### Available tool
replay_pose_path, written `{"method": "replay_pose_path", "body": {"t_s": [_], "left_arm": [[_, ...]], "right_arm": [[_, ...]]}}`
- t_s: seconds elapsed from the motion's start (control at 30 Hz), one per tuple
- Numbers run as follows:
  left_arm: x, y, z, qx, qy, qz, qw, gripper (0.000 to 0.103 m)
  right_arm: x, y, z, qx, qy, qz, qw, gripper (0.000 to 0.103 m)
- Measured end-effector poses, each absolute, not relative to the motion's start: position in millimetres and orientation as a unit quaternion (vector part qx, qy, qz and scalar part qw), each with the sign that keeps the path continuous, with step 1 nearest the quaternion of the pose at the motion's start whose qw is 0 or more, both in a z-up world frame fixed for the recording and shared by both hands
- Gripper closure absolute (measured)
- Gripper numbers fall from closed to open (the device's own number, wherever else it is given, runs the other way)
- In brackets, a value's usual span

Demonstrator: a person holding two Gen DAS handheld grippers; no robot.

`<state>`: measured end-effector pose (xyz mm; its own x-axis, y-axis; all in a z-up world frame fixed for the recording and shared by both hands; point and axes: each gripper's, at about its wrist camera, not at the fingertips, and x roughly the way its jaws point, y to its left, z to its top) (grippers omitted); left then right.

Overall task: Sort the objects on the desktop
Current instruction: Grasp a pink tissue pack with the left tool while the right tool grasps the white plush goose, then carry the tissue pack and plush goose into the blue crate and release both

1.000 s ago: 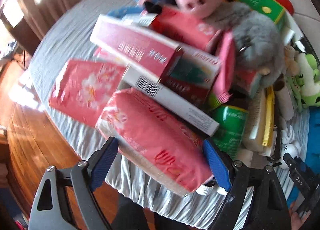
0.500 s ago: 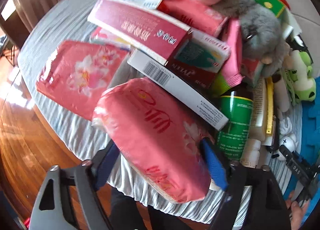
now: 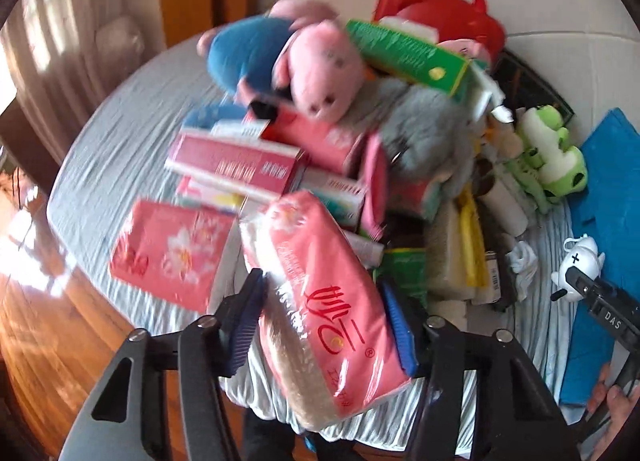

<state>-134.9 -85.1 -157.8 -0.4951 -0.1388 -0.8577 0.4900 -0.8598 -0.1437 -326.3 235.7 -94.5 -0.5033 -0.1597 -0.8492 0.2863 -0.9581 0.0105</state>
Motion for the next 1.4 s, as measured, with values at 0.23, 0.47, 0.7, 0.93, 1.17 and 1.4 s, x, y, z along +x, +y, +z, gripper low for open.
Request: {"method": "replay_pose_path", "body": {"t_s": [0.23, 0.47, 0.7, 0.93, 1.17, 1.4], "left_arm": [[-142.0, -101.8, -165.7, 0.48, 0.153, -0.845, 0.181, 0.051], [-127.3, -103.5, -221.3, 0.547, 0.17, -0.801, 0.175, 0.047], [-126.5, -99.2, -239.1, 0.568, 0.156, -0.79, 0.168, 0.047], [-121.2, -84.7, -212.2, 0.541, 0.119, -0.816, 0.166, 0.052], [-115.6, -70.2, -143.1, 0.46, 0.07, -0.869, 0.169, 0.053], [-148.9, -34.4, -76.4, 0.374, 0.035, -0.919, 0.117, 0.053]], "right_arm": [[-322.2, 233.3, -89.7, 0.479, 0.056, -0.867, 0.125, 0.032], [-313.0, 229.4, -121.5, 0.518, 0.05, -0.843, 0.135, 0.031], [-304.8, 232.9, -163.2, 0.565, 0.058, -0.812, 0.135, 0.024], [-304.8, 235.0, -171.4, 0.572, 0.073, -0.806, 0.132, 0.034], [-289.1, 231.9, -110.0, 0.507, 0.07, -0.845, 0.156, 0.035], [-274.2, 237.0, -4.8, 0.394, 0.06, -0.904, 0.152, 0.035]]}}
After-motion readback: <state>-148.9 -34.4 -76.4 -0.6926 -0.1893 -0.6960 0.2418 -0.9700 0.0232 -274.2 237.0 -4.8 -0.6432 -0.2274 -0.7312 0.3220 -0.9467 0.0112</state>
